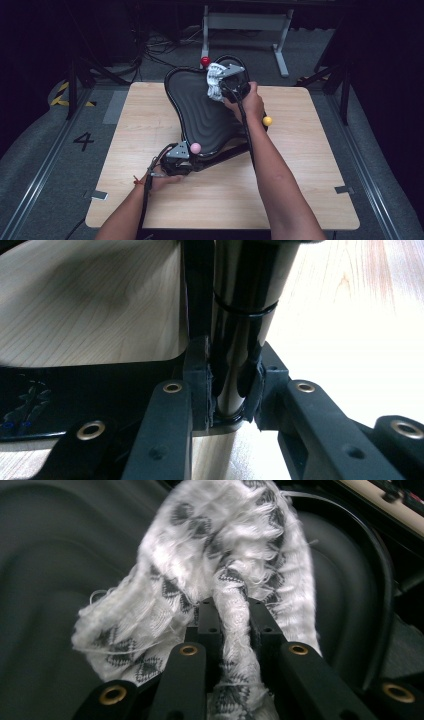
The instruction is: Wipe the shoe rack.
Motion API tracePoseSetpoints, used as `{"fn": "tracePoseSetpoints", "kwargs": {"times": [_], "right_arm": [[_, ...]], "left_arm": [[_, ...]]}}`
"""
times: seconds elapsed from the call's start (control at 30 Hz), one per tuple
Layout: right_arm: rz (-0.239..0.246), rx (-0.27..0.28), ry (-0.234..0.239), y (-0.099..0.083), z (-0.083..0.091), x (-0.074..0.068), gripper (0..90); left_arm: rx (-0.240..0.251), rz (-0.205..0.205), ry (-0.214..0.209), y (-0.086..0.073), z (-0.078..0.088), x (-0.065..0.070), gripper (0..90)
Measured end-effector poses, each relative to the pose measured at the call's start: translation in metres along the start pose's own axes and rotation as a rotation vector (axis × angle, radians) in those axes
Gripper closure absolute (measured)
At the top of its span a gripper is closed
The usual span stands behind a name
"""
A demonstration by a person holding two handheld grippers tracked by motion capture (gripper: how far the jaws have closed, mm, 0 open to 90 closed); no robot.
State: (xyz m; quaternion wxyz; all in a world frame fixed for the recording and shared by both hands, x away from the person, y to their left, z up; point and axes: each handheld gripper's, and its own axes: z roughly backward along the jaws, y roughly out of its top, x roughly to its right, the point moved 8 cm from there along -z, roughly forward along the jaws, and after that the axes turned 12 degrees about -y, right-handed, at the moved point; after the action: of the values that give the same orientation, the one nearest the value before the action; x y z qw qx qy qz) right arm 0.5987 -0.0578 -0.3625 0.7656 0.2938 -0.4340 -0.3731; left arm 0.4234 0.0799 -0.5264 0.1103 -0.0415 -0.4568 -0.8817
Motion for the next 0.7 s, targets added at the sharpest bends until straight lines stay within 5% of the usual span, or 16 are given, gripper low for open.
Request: {"fn": "tracePoseSetpoints", "kwargs": {"times": [0.43, 0.7], "right_arm": [[-0.078, -0.050, -0.061, -0.025, -0.010, 0.044, 80.2], [-0.088, -0.050, -0.065, -0.032, -0.013, 0.054, 80.2]], "left_arm": [[0.001, 0.002, -0.001, 0.000, 0.000, 0.000, 74.2], [0.000, 0.001, -0.001, 0.000, 0.000, 0.000, 74.2]]}}
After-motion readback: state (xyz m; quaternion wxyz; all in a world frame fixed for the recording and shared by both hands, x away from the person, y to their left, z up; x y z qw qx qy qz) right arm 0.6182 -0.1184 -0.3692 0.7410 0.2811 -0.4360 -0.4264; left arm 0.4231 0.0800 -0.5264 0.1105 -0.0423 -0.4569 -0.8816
